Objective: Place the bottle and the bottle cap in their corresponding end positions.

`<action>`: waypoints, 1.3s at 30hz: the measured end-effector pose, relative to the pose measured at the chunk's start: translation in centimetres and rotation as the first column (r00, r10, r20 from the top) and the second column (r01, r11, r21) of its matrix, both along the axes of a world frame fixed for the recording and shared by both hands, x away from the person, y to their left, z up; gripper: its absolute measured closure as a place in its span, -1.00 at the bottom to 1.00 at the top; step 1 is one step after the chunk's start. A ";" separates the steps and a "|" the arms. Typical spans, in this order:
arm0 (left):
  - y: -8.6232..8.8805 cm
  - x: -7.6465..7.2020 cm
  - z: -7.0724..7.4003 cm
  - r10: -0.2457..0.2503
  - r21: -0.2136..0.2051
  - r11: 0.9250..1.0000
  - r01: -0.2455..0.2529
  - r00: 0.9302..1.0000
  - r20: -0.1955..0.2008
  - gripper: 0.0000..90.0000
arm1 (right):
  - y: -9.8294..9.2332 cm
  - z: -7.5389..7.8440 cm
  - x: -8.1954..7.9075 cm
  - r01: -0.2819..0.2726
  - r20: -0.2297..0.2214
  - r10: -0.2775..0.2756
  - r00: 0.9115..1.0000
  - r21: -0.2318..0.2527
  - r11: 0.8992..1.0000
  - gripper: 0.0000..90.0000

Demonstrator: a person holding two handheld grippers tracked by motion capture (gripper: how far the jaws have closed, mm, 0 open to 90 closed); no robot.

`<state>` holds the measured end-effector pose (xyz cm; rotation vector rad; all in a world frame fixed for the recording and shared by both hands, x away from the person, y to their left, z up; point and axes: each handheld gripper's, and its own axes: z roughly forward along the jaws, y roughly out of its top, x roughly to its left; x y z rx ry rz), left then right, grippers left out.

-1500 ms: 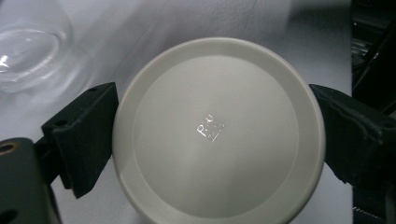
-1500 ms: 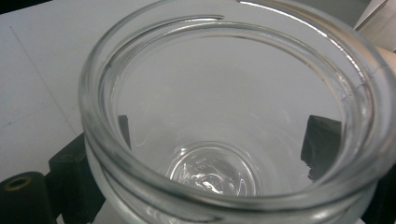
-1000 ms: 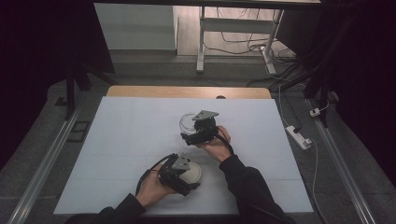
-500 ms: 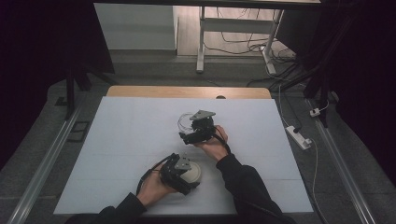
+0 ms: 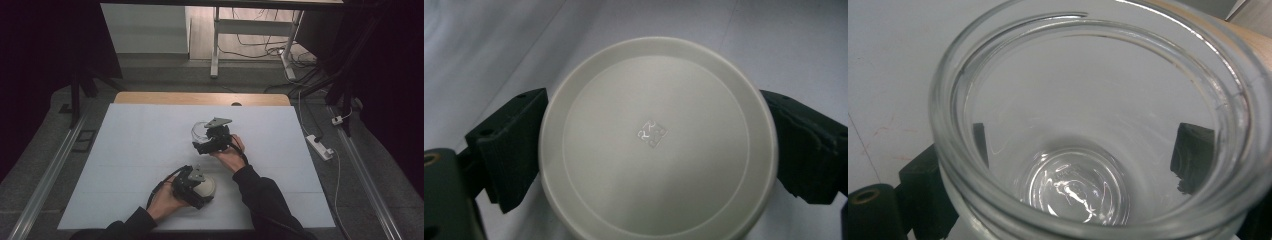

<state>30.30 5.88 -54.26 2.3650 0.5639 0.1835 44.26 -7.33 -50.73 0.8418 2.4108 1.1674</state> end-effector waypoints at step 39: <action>4.1 -0.4 2.6 0.038 -0.217 0.975 -0.047 0.998 -0.041 -1.00 | -2.0 2.5 -1.5 -0.040 -0.037 0.042 0.998 0.044 0.998 -1.00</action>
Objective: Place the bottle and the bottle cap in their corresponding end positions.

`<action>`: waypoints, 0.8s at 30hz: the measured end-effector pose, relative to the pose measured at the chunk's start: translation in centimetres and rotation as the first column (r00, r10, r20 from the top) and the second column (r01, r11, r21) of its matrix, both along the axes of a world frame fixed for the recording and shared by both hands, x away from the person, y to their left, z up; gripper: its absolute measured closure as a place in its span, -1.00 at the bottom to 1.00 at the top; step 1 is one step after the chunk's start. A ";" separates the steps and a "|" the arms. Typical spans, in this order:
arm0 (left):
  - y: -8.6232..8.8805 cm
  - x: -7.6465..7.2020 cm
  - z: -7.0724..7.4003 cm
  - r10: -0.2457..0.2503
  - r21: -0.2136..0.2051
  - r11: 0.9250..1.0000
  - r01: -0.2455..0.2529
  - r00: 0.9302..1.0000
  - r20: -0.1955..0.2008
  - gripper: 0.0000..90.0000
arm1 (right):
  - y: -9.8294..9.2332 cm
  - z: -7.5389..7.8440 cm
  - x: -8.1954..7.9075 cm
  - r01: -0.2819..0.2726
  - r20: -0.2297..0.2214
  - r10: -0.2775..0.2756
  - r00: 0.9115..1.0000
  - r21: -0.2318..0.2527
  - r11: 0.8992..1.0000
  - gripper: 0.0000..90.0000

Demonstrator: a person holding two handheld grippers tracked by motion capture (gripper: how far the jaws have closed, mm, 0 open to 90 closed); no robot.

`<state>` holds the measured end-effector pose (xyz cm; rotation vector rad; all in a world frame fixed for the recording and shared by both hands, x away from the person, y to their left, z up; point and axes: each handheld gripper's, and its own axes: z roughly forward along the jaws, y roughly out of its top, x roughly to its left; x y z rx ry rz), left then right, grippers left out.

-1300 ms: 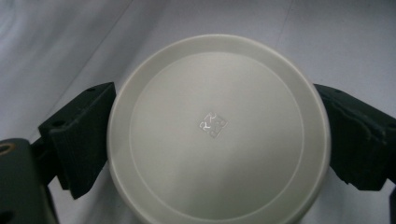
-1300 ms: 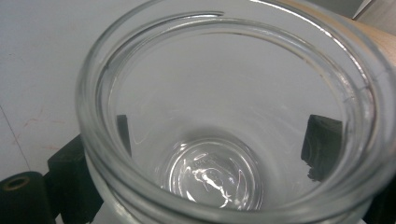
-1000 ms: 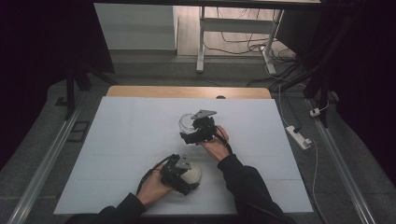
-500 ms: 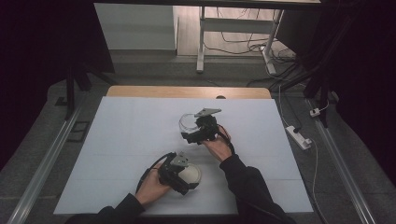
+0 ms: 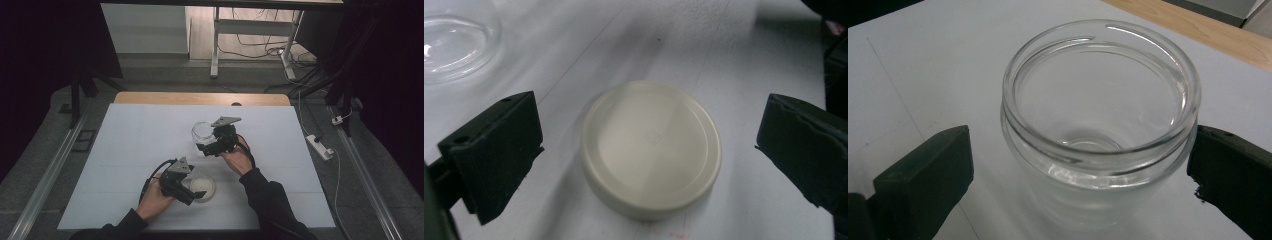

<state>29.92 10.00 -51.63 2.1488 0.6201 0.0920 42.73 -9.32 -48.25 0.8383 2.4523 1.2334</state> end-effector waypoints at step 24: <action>4.9 -0.7 1.3 0.046 -0.058 0.997 -0.048 0.999 -0.029 -1.00 | -1.3 -0.3 -3.9 -0.046 -0.030 0.045 0.999 -0.024 0.999 -1.00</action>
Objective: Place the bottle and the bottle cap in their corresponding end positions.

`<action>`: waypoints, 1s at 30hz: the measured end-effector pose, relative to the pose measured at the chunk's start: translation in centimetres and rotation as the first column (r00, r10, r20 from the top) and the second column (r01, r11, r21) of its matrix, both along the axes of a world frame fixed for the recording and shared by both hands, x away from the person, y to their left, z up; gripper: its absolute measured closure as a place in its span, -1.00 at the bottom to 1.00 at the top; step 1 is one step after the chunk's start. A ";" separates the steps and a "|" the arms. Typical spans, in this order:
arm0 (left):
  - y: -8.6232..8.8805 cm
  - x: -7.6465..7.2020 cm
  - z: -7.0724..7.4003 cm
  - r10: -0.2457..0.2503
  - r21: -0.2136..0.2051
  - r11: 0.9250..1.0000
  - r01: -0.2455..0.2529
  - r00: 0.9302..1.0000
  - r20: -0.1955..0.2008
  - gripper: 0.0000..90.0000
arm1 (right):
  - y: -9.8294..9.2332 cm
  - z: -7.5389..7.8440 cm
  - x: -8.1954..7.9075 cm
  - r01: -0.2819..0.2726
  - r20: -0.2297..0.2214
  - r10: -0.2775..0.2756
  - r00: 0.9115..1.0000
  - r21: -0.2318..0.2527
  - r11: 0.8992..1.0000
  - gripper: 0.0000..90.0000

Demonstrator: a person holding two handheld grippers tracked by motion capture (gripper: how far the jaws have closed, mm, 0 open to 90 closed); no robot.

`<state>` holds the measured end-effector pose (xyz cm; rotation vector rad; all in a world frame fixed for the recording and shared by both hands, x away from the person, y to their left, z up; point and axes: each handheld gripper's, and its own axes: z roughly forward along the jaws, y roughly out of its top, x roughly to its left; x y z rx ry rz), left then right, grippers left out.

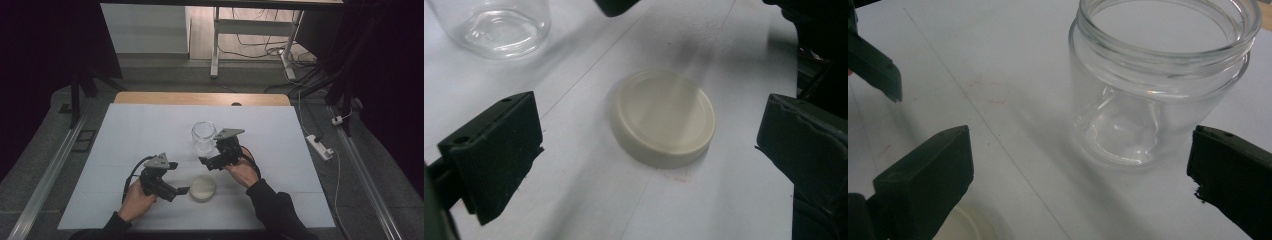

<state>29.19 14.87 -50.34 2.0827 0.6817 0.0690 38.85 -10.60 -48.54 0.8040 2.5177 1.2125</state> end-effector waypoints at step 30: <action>4.7 -3.1 0.2 0.093 0.014 0.996 -0.093 0.996 0.019 -1.00 | -3.8 0.6 -5.2 -0.004 0.001 0.004 1.000 0.053 0.999 -1.00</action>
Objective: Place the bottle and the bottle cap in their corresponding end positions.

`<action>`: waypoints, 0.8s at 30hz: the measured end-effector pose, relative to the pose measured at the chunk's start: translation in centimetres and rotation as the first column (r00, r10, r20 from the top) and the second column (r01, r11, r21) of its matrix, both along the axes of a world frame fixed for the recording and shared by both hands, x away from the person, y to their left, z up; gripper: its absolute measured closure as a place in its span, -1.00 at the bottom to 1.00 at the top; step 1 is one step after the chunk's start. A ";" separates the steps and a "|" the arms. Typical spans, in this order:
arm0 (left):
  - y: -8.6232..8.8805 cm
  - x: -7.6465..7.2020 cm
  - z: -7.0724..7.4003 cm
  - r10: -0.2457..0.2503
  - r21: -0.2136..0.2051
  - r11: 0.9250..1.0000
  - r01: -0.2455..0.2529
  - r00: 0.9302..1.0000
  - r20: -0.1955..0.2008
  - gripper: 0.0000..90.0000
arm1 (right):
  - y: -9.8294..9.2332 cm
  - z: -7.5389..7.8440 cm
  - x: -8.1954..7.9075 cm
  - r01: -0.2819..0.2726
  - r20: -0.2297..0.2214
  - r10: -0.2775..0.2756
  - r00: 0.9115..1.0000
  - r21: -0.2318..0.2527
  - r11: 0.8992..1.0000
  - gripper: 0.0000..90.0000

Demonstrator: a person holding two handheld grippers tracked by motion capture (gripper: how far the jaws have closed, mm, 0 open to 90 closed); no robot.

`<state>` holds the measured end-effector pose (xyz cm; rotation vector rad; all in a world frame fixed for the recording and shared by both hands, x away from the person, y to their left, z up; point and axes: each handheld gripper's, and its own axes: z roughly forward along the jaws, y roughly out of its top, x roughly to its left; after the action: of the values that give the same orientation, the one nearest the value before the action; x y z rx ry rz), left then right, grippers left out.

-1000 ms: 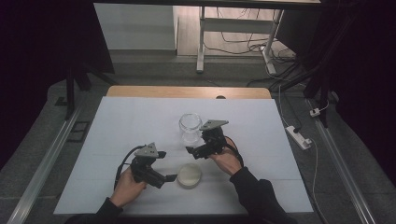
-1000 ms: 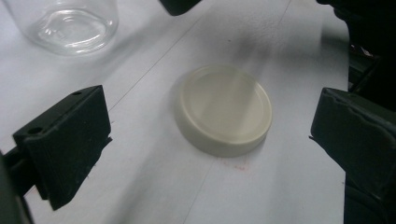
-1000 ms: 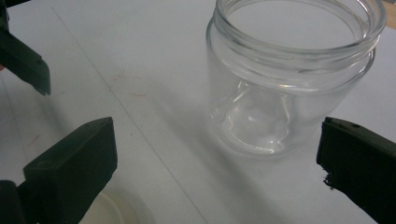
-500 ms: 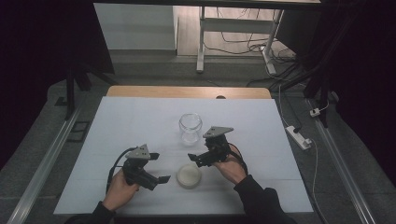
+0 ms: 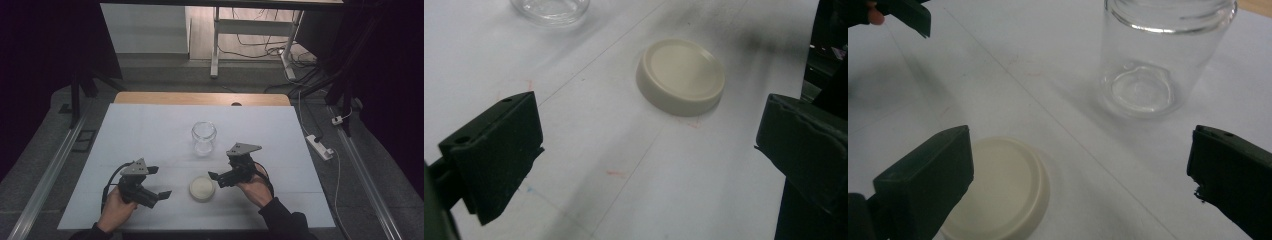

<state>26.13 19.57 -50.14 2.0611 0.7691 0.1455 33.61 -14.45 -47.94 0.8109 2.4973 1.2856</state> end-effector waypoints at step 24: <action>4.8 -3.2 -0.2 0.141 -0.024 0.990 -0.141 0.990 -0.001 -1.00 | -6.7 -0.2 -4.0 0.118 0.008 -0.118 0.993 -0.019 0.993 -1.00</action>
<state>22.93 24.36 -50.35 1.9834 0.9122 0.2147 29.58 -21.16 -48.17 0.9323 2.4129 1.2212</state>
